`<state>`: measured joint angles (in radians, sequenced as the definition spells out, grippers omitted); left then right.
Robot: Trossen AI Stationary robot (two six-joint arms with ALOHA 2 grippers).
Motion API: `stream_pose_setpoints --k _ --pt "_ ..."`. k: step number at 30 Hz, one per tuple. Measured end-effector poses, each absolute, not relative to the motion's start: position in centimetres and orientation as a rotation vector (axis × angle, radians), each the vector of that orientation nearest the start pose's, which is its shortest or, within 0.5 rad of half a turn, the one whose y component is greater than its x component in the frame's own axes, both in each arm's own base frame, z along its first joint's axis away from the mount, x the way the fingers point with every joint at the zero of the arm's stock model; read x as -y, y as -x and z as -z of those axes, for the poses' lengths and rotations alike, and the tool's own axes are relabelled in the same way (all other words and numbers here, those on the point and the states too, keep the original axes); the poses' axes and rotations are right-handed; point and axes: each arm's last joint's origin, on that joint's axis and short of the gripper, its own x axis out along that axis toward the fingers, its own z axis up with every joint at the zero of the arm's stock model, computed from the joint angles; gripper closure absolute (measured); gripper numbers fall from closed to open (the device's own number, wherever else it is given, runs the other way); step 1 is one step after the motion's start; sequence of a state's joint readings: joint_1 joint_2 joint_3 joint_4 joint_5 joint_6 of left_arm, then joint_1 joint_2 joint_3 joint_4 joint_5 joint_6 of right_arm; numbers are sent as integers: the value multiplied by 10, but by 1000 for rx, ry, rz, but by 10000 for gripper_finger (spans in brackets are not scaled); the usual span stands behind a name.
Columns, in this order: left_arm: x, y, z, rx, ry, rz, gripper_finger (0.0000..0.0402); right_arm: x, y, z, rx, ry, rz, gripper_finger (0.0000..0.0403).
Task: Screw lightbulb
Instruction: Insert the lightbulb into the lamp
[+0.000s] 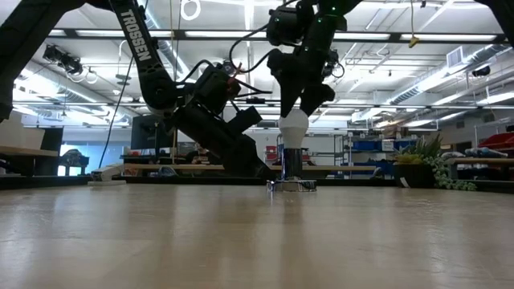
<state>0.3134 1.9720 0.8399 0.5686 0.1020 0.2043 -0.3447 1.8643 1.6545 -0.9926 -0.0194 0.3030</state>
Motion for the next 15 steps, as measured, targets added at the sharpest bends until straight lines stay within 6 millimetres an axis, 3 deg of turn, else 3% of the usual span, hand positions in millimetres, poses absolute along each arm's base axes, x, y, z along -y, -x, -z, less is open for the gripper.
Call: stream_pose_setpoints --k 4,8,11,15 --pt "-109 -346 -99 -570 -82 -148 402 129 -364 -285 -1131 -359 374 84" --pt "-109 -346 -99 -571 -82 -148 402 130 -366 -296 -1134 -129 230 72" --pt "-109 -346 -99 -570 -82 -148 402 129 -364 -296 -1170 62 99 68" --pt "-109 -346 -99 -571 -82 -148 402 133 -360 -290 -1200 140 27 68"
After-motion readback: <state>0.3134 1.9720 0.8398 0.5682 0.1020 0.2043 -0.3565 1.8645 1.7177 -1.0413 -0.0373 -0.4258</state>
